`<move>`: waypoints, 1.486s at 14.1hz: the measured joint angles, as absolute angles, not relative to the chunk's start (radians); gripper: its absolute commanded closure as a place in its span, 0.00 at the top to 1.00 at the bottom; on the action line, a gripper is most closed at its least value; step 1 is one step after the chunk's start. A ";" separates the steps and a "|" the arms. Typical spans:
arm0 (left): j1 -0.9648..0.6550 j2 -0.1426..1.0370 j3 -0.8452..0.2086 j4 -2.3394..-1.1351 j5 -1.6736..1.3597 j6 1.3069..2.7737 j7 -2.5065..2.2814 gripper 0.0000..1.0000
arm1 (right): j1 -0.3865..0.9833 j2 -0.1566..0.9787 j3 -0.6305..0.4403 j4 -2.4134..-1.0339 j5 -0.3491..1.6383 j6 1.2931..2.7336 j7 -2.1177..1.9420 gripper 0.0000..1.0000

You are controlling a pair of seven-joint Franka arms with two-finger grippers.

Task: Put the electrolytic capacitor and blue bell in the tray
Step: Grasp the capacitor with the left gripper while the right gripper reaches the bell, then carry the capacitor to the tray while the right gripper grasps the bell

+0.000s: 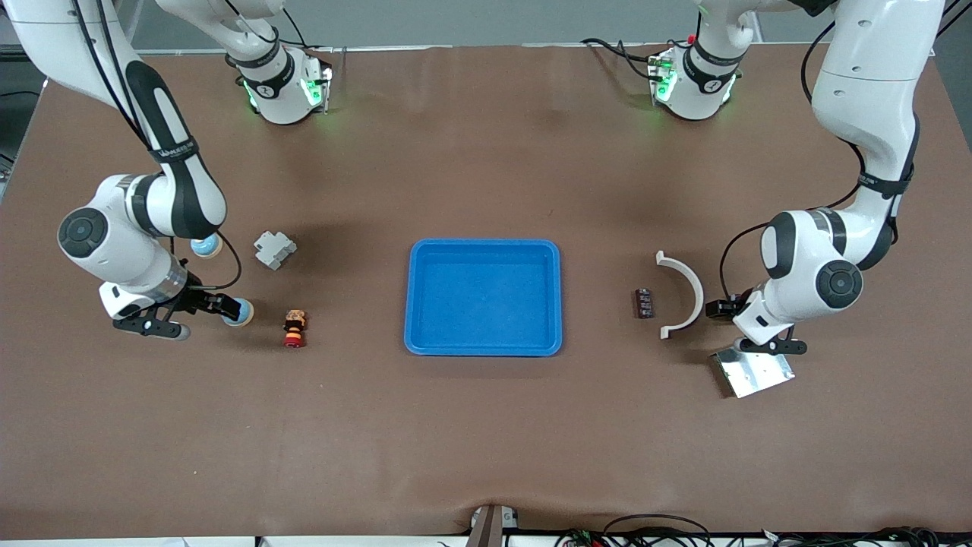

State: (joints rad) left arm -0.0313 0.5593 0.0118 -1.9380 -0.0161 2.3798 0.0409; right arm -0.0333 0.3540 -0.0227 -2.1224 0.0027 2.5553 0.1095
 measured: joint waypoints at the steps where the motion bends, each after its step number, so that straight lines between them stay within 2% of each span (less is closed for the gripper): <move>1: -0.031 0.559 0.012 -1.938 -0.016 2.381 0.041 0.38 | -0.033 0.360 -0.023 -2.129 0.003 2.567 0.110 1.00; 6: -0.031 0.559 0.012 -1.938 -0.016 2.382 0.041 0.13 | -0.033 0.391 -0.023 -2.164 0.003 2.663 0.110 1.00; 8: -0.031 0.558 0.012 -1.938 -0.016 2.382 0.041 0.09 | -0.033 0.408 -0.023 -2.182 0.003 2.705 0.110 1.00; 13: -0.031 0.543 0.012 -1.938 -0.016 2.376 0.041 0.09 | -0.035 0.432 -0.025 -2.189 0.003 2.729 0.110 1.00; 21: -0.032 0.427 0.010 -1.935 -0.016 2.295 0.012 0.09 | -0.041 0.459 -0.028 -2.190 0.003 2.757 0.110 1.00</move>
